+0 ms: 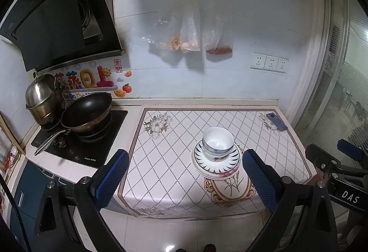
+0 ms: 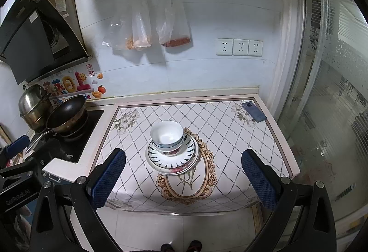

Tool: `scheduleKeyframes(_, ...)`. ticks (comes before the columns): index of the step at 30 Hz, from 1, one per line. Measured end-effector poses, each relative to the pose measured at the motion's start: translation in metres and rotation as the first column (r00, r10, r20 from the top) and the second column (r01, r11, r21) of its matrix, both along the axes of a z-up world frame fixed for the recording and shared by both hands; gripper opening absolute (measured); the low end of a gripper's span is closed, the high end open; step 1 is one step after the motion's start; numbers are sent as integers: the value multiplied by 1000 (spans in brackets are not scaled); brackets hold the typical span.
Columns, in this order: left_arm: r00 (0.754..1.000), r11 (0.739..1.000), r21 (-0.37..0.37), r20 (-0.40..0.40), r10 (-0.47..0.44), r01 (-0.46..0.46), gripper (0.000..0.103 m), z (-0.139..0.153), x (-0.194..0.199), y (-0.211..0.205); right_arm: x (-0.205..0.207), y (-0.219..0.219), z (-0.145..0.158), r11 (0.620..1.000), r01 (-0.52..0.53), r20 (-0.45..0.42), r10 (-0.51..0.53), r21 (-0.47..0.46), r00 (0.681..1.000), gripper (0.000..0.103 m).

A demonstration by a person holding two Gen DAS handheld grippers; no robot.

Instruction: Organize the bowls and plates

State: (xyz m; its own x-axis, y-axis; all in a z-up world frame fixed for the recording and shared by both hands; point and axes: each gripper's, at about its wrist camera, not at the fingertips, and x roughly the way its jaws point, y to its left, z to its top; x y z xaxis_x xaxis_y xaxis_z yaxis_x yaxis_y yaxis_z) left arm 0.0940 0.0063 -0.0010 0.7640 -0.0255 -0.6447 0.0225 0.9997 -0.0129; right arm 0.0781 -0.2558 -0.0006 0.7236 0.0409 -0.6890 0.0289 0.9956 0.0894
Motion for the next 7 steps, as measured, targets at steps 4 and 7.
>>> scheduleKeyframes(4,1000,1000,1,-2,-1,1,101,0,1,0,0,0,0,1000,-1,0,1,-1,1000,103)
scheduleKeyframes(7,1000,1000,0,-2,0,0,101,0,1,0,0,0,-1,1000,0,-1,0,3,1000,103)
